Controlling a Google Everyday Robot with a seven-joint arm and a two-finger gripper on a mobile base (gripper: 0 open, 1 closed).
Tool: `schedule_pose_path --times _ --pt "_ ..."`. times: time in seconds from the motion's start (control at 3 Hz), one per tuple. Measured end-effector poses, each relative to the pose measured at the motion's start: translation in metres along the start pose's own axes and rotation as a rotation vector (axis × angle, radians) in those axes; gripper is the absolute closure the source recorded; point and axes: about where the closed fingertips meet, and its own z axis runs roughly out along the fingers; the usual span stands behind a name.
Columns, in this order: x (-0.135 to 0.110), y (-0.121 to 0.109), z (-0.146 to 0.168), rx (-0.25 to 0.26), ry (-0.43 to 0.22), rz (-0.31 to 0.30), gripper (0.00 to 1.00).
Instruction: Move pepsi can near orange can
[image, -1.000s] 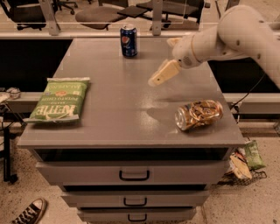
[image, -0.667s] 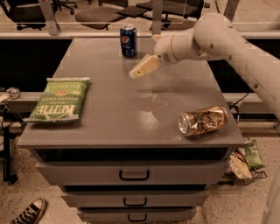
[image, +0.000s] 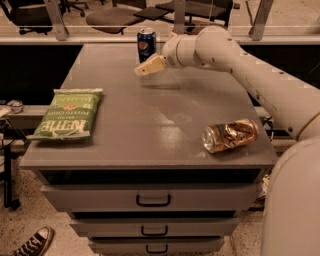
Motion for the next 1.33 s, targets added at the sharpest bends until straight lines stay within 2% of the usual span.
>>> schedule_pose_path --times 0.33,0.67,1.0,1.33 --pt "0.004 -0.024 0.016 0.083 -0.014 0.012 0.00" --pt "0.004 -0.037 0.037 0.103 -0.042 0.045 0.00" --pt "-0.011 -0.037 0.062 0.077 -0.080 0.090 0.02" --pt "-0.024 -0.030 0.072 0.045 -0.089 0.096 0.25"
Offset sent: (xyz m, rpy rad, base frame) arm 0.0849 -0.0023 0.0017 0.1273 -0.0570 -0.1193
